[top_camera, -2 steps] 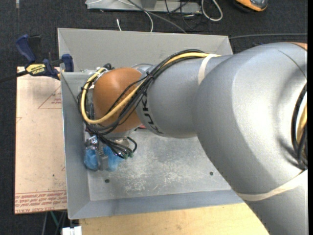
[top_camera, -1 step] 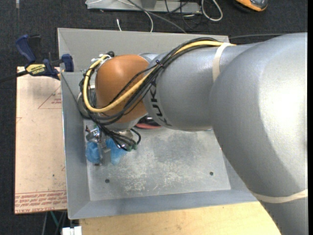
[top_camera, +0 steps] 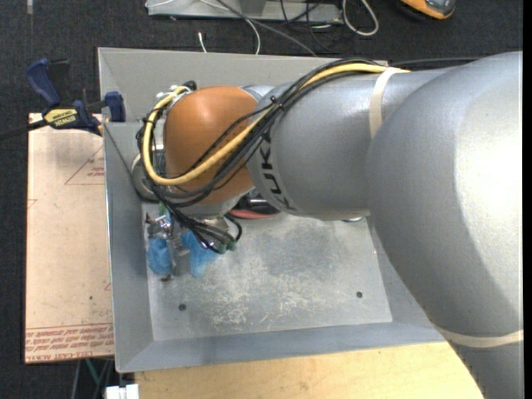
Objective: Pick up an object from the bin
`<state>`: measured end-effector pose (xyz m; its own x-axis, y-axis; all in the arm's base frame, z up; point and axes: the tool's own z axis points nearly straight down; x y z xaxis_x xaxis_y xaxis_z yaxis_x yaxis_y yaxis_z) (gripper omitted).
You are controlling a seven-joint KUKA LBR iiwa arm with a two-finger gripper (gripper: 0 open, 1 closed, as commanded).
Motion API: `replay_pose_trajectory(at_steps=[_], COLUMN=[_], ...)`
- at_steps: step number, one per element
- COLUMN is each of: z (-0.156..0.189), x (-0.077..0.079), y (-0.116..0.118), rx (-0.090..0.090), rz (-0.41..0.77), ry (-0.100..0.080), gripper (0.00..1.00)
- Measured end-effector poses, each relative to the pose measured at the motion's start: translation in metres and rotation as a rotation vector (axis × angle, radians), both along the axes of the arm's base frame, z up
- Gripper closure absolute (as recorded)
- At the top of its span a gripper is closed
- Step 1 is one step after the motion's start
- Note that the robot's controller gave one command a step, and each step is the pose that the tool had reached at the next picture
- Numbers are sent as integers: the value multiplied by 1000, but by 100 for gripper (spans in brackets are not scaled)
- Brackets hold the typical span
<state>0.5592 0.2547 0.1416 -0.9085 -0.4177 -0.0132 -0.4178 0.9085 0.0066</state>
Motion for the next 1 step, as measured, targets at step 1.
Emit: replay_pose_trajectory(at_steps=[1], z=[40], x=[1], y=[1], rx=[2], rz=[0], ry=[-2], gripper=[100])
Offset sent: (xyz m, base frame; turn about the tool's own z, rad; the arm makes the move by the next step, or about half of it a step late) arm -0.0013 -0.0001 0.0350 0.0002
